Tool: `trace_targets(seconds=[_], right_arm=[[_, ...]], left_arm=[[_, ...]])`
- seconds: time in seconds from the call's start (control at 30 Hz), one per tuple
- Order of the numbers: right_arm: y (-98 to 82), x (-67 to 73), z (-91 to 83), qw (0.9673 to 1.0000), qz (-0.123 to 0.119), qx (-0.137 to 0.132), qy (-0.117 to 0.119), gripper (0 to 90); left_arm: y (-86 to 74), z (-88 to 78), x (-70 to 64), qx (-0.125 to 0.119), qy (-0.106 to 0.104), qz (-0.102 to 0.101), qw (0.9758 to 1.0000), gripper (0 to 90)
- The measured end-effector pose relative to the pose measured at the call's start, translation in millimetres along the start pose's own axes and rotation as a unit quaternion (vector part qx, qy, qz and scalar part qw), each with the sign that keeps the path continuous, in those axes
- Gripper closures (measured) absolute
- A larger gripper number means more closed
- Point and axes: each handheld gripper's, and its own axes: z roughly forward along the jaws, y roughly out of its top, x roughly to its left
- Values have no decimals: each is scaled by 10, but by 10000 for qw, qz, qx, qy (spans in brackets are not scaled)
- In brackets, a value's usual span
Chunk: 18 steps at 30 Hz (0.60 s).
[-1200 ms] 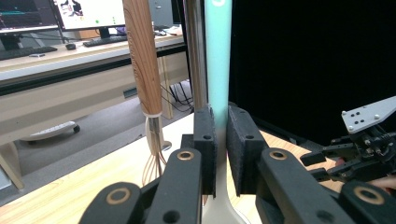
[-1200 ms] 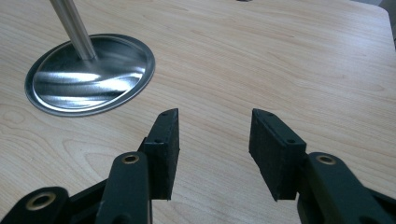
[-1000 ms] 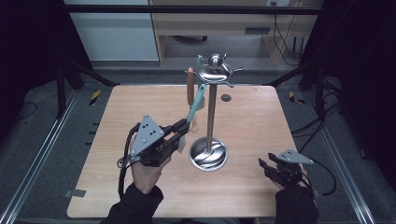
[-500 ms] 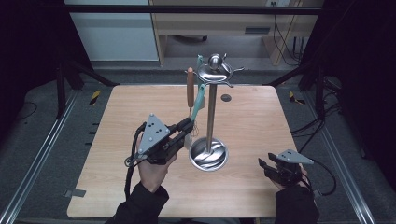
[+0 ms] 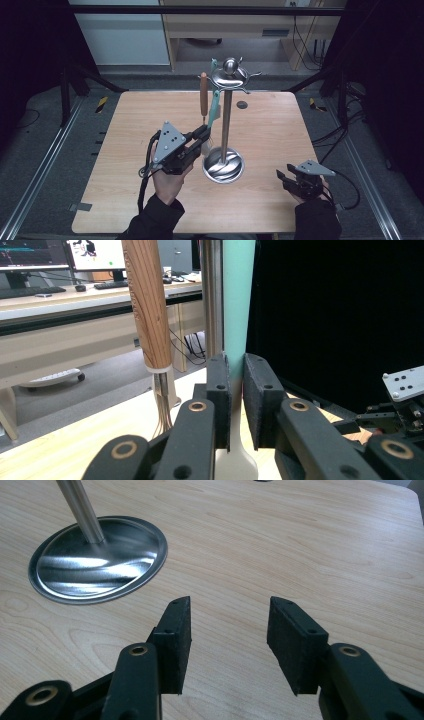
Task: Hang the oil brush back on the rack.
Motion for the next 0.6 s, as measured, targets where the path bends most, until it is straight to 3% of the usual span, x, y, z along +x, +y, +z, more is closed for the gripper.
trace_targets(seconds=[0.43,0.6], right_arm=[[0,3,3,10000,-8,12,10,522],[0,-1,0,10000,-13,-2,0,521]], left_arm=[[-44,113,54,40,-5,-237,9997,762],[-83,103,79,163,24,-130,9998,688]])
